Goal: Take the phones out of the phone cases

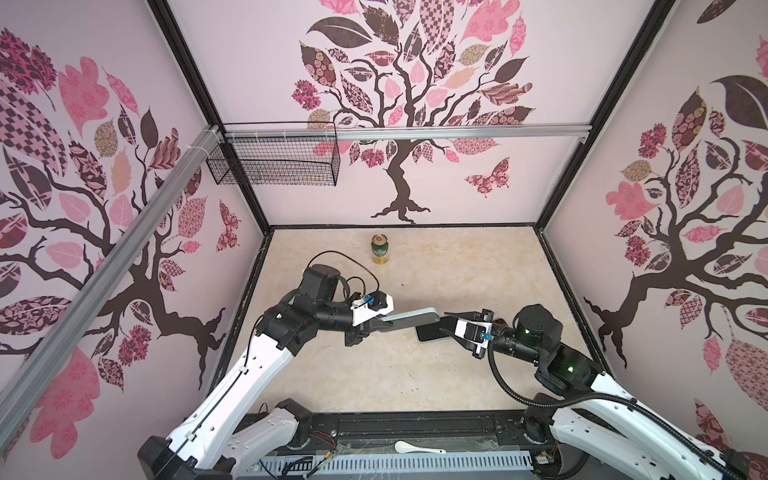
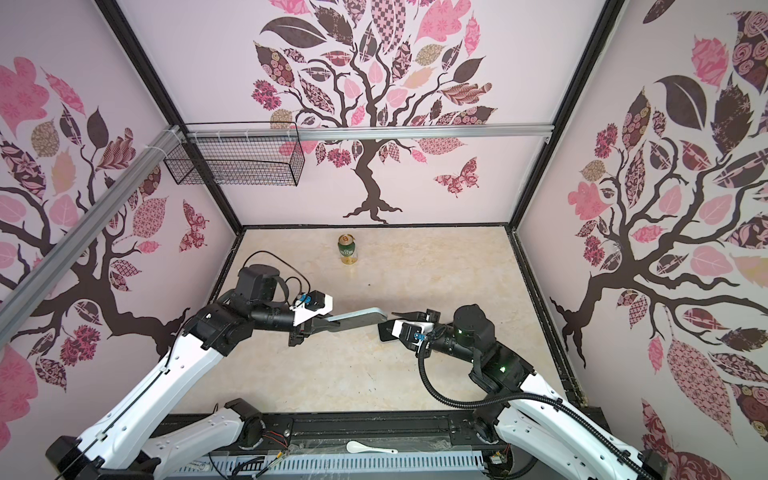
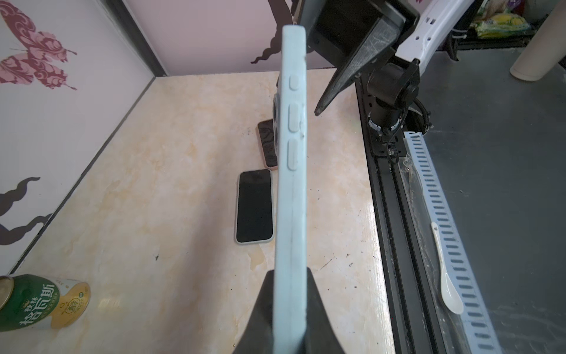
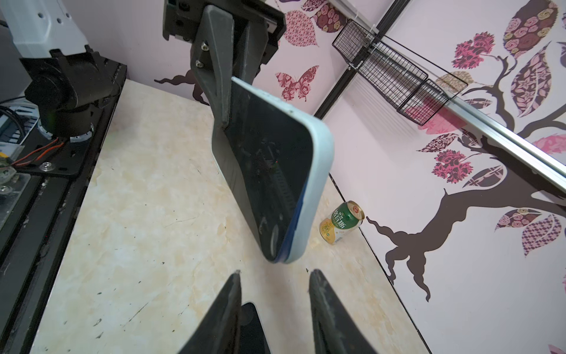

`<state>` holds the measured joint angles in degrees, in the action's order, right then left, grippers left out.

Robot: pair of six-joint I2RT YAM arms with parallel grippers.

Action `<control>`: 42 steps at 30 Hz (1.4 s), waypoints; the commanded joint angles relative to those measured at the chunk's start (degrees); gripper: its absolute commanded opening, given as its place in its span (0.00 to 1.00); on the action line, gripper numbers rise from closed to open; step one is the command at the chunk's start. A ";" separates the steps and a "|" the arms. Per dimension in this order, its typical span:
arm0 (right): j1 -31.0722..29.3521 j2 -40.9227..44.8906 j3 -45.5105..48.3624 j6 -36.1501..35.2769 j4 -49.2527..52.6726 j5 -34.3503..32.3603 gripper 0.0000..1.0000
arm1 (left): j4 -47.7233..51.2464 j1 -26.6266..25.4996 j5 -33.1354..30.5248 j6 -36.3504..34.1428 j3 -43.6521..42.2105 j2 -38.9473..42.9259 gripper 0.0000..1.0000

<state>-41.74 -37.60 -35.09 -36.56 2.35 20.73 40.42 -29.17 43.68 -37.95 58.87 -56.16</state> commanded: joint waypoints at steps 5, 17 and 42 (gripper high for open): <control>1.12 1.94 4.59 12.56 -18.10 0.62 0.40 | -22.16 0.16 1.21 11.91 -6.27 4.85 0.00; 1.04 -0.89 6.71 26.71 -40.09 1.84 0.38 | -39.30 0.23 1.46 22.34 -13.24 6.44 0.00; 1.12 -4.09 4.97 27.37 -42.14 -0.02 0.37 | -37.27 0.15 6.66 21.09 -11.78 5.88 0.00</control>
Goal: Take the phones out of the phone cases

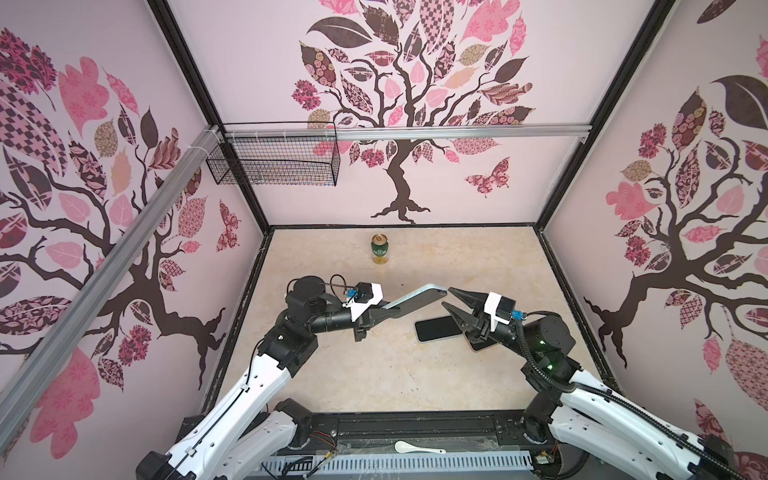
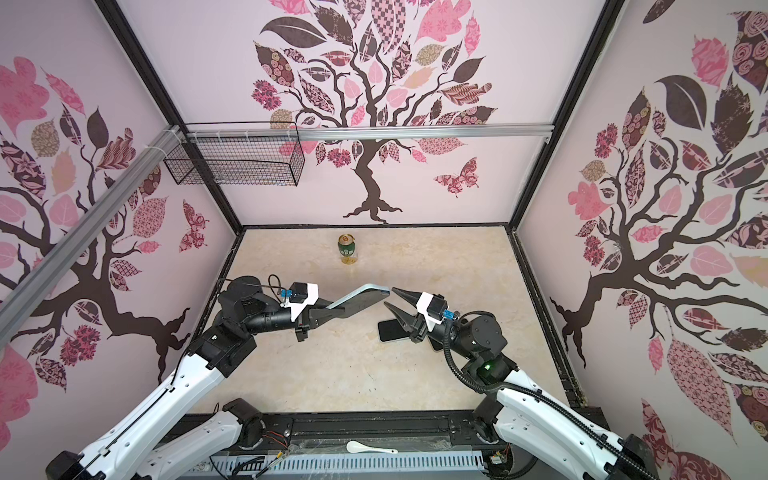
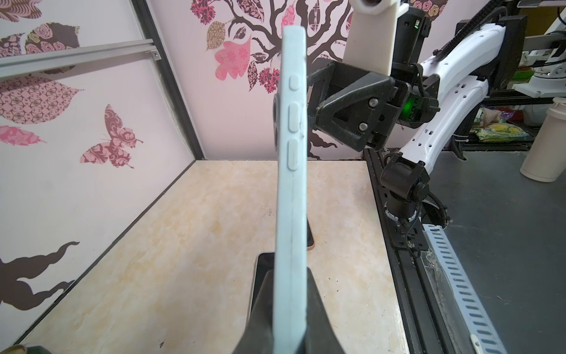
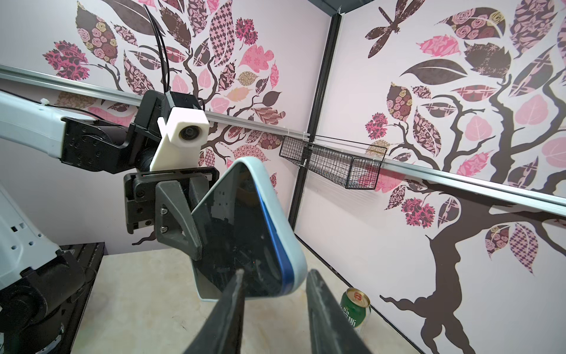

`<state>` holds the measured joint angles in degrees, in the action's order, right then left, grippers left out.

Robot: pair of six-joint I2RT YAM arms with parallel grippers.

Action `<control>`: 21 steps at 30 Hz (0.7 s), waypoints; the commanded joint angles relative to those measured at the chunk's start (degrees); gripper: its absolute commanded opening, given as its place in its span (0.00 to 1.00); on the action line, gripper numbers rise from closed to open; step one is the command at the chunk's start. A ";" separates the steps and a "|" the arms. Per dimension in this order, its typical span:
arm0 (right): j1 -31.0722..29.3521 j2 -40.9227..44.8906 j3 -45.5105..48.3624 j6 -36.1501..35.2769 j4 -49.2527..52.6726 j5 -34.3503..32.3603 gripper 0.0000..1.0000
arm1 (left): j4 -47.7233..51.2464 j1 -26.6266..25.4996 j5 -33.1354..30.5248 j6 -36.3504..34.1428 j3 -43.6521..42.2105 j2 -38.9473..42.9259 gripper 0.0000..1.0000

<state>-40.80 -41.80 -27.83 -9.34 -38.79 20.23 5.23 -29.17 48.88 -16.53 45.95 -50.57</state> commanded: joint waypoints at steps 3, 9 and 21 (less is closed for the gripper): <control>0.14 -0.21 -2.37 0.35 -0.78 1.57 0.37 | -1.64 -0.01 1.52 -0.60 1.51 0.02 0.00; 0.10 -0.43 -2.23 0.55 -0.72 3.40 0.37 | -1.33 0.04 1.30 -0.99 1.68 -0.27 0.00; 0.12 1.20 -0.77 0.75 0.03 1.65 0.36 | -1.32 -0.01 0.33 -0.98 1.68 -0.22 0.00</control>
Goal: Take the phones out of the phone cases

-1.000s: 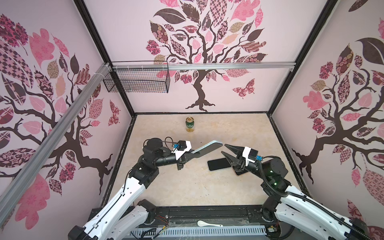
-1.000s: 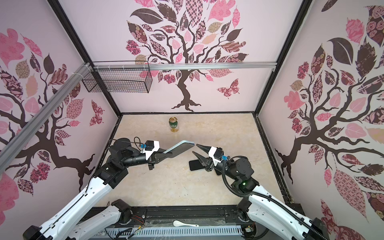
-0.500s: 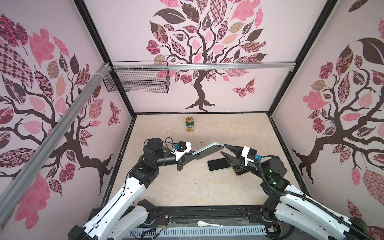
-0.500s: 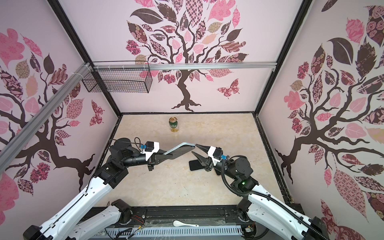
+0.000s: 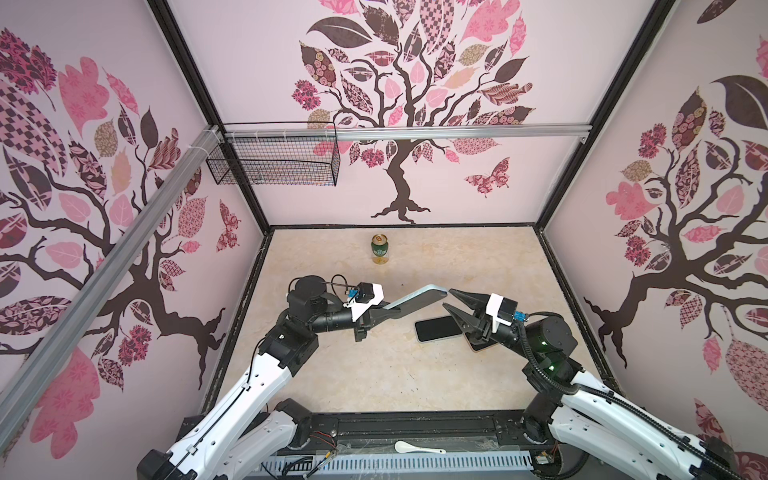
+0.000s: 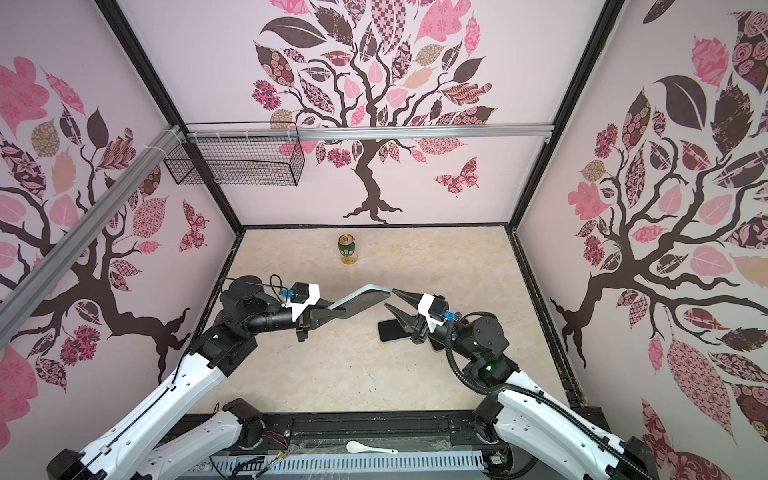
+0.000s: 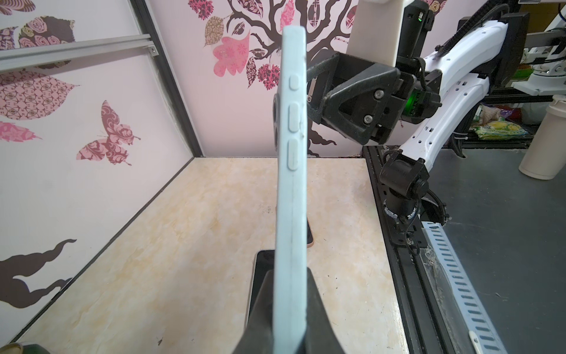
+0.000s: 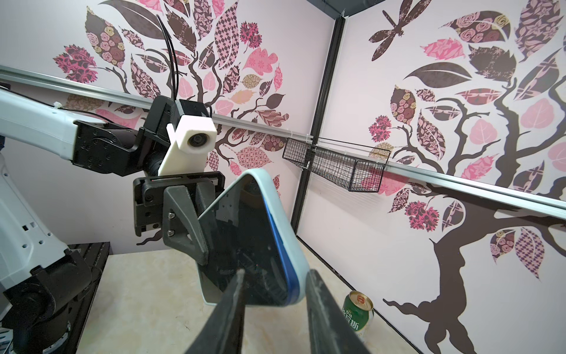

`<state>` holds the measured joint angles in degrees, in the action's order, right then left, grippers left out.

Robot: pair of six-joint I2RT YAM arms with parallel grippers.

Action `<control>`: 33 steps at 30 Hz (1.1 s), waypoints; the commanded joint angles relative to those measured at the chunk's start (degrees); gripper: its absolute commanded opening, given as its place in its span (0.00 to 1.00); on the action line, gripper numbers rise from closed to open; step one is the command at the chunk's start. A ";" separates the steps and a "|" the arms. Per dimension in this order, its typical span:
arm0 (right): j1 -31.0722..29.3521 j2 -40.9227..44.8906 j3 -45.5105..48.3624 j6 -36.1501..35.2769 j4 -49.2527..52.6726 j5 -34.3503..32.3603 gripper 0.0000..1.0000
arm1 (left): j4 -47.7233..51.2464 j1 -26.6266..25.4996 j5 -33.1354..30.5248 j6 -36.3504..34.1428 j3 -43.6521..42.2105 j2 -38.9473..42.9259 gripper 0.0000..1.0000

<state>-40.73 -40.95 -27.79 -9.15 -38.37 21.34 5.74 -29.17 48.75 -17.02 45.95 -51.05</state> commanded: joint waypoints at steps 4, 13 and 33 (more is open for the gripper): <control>0.04 -0.17 -1.10 0.49 -0.04 0.98 0.36 | -1.81 -0.10 0.34 -0.50 1.77 0.35 0.00; 0.12 -1.27 -1.38 0.59 1.02 1.83 0.36 | -1.61 -0.22 0.60 -0.73 1.78 0.07 0.00; 0.08 -4.70 -2.73 2.65 1.55 6.17 0.36 | 5.02 -1.93 7.87 -3.55 6.34 -2.59 0.00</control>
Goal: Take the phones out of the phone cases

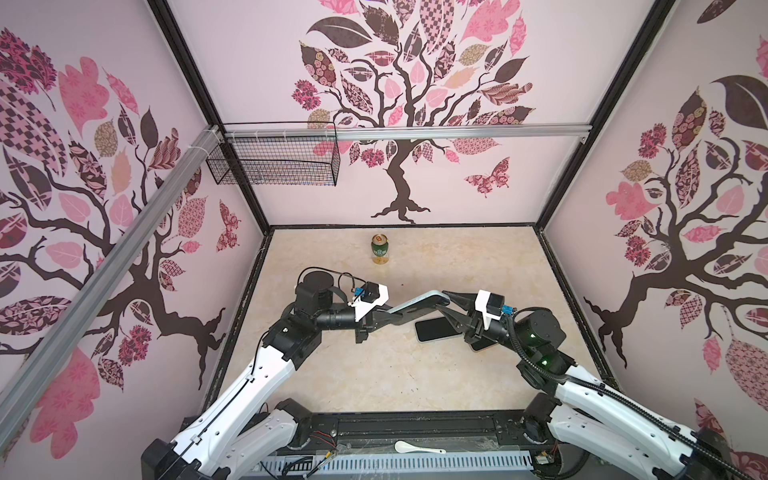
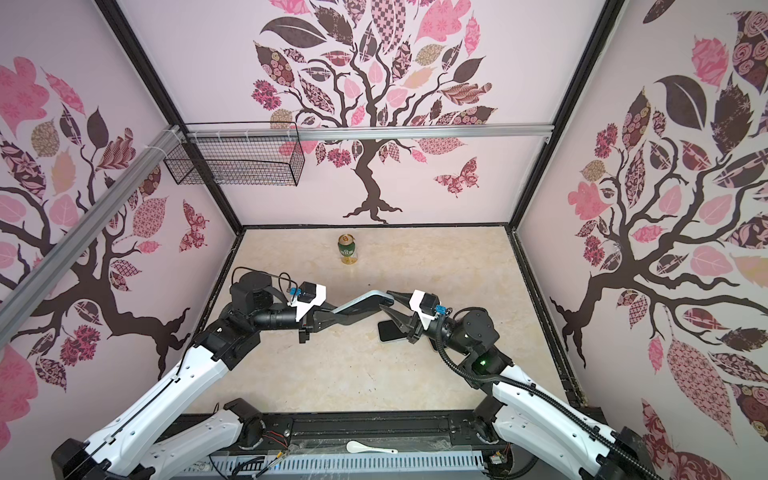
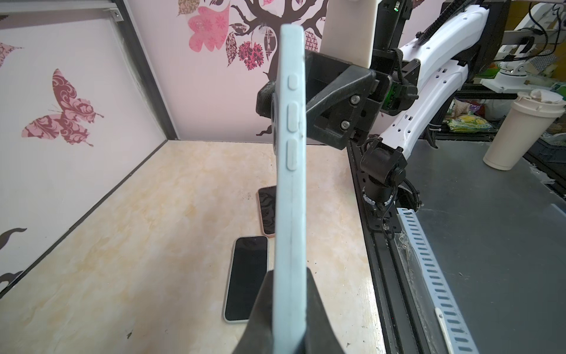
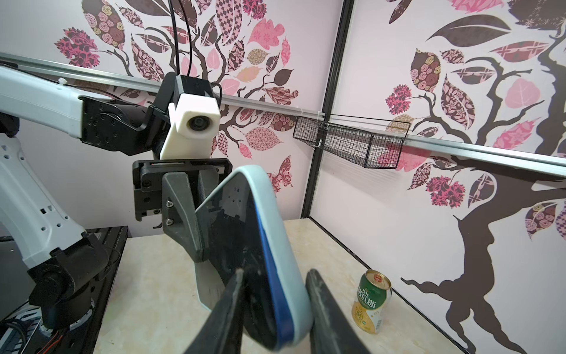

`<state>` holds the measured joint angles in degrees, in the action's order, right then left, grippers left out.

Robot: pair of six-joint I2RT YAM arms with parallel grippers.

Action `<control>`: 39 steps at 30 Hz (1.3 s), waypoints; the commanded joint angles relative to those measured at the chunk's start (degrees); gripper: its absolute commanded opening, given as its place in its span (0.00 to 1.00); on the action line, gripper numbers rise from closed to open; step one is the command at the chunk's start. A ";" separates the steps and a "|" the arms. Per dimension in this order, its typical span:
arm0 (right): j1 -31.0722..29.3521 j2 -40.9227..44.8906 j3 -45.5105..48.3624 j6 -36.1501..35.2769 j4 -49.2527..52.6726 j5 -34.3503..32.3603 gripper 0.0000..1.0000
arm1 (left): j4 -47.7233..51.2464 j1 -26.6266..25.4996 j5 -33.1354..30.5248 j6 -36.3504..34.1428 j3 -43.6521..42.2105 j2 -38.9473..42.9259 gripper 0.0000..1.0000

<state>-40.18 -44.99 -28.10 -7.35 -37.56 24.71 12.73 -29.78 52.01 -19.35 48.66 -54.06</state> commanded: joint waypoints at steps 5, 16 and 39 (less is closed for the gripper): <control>-0.50 3.21 0.04 0.48 -1.94 -6.99 0.36 | -8.18 -1.25 -3.87 2.41 -0.34 3.73 0.00; -0.42 5.29 -2.52 -3.73 -0.14 -4.14 0.40 | -19.41 -2.26 -7.33 7.34 -4.13 4.56 0.00; -0.51 7.68 -2.75 -5.86 -1.81 -0.66 0.39 | -25.77 -5.02 -12.22 4.41 -6.85 6.10 0.00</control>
<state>-40.64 -37.47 -29.89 -13.52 -38.00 22.68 -9.13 -34.61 40.07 -15.07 41.93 -48.88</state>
